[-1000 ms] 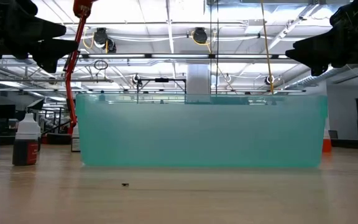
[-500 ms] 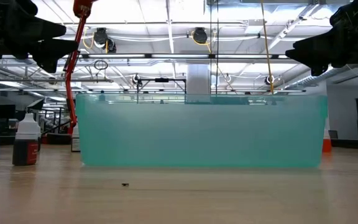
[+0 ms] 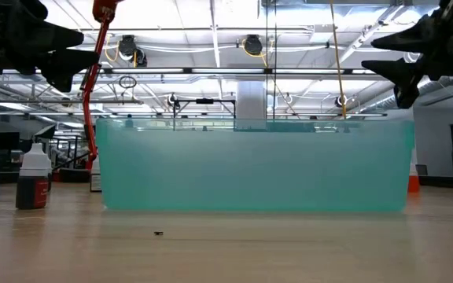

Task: Pick & Place food coloring
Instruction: Put the small yellow food coloring bottle into the green bin

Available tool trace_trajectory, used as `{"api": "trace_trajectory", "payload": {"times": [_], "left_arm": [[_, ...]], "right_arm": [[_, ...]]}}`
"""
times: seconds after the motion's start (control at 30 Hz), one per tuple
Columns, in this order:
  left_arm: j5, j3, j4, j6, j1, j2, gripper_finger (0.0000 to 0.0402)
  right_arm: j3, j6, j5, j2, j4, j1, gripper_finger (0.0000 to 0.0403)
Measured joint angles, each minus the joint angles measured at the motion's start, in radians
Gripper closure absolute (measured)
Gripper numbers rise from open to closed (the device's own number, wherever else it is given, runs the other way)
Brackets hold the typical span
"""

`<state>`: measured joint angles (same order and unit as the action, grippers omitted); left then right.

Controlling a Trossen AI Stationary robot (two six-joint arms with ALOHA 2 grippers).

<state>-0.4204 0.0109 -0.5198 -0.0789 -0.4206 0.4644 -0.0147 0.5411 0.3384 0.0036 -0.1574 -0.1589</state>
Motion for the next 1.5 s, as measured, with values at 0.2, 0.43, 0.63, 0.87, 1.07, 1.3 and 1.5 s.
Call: {"api": "trace_trajectory", "payload": {"times": [0.2,0.43,0.63,0.87,1.07,1.3,1.5], "left_arm": [[0.0,0.0,0.0,0.0,0.0,0.0,0.0188],[0.0,0.0,0.0,0.0,0.0,0.0,0.0188],[0.0,0.0,0.0,0.0,0.0,0.0,0.0188],[0.001,0.0,-0.005,0.0,0.0,0.0,0.0188],[0.001,0.0,-0.006,0.0,0.0,0.0,0.0188],[0.001,0.0,-0.006,0.0,0.0,0.0,0.0188],[0.002,0.0,-0.006,0.0,0.0,0.0,0.0188]], "right_arm": [[0.0,-0.103,0.124,0.0,-0.003,0.002,0.0248],[-0.188,-0.156,0.188,0.083,0.124,0.002,0.0248],[-0.629,0.001,0.211,0.399,0.69,0.002,0.0247],[-1.112,0.237,0.115,0.828,1.368,0.043,0.0222],[-1.228,0.284,-0.032,1.04,1.591,0.131,0.0188],[-1.114,0.265,-0.053,1.125,1.607,0.253,0.0175],[-0.939,0.261,-0.102,1.12,1.547,0.356,0.0178]]}}
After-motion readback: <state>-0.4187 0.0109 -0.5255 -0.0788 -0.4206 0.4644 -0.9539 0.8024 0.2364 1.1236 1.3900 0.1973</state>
